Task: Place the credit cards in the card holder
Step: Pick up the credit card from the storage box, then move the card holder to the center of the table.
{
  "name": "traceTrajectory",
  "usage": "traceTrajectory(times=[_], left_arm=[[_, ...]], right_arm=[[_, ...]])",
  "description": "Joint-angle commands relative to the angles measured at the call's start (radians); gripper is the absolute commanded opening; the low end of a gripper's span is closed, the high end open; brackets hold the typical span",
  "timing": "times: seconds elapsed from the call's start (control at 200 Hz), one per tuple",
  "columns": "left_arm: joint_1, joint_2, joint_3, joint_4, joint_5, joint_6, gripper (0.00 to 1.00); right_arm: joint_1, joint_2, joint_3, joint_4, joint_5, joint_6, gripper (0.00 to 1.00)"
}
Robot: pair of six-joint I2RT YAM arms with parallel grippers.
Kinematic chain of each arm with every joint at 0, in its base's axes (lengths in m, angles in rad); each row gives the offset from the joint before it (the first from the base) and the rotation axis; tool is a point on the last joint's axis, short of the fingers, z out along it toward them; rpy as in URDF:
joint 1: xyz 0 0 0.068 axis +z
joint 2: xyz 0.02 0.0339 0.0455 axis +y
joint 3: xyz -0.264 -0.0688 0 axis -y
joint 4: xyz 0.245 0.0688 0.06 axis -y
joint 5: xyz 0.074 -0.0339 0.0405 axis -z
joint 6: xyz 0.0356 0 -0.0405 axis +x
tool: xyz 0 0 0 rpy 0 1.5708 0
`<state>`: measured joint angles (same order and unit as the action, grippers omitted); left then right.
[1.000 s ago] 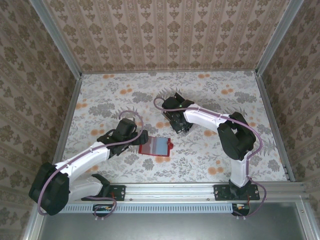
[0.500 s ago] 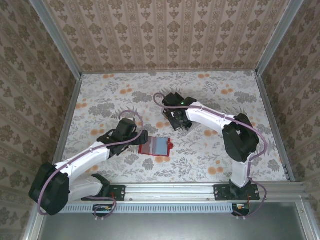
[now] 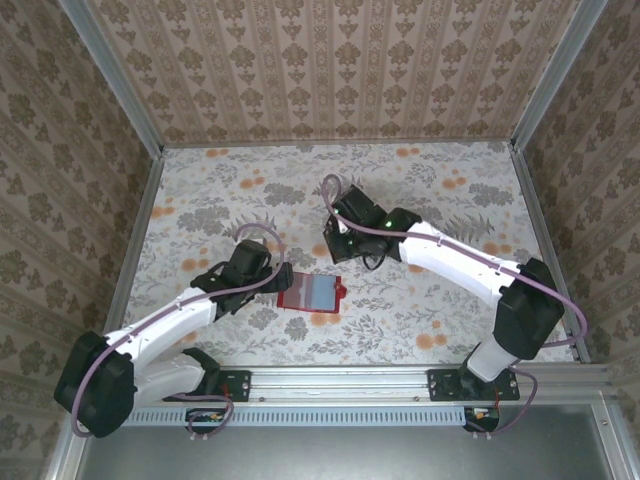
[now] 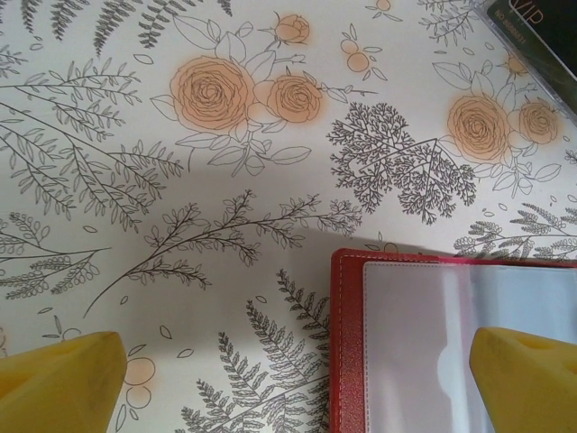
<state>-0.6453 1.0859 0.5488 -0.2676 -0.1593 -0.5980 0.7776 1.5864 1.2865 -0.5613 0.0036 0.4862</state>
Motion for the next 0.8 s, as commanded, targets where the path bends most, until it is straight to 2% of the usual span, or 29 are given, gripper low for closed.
traceTrajectory(times=[0.0,0.275,0.795], left_arm=[[0.009,-0.022,-0.015,-0.037,-0.034,-0.003,1.00],[0.009,-0.018,-0.015,-0.048,-0.029,0.015,1.00],[0.009,-0.001,-0.027,-0.033,-0.017,0.014,1.00]], right_arm=[[0.057,-0.012,-0.107,0.199,-0.028,0.259,0.00],[0.170,0.008,-0.253,0.407,0.090,0.473,0.00],[0.244,0.075,-0.357,0.453,0.154,0.548,0.00]])
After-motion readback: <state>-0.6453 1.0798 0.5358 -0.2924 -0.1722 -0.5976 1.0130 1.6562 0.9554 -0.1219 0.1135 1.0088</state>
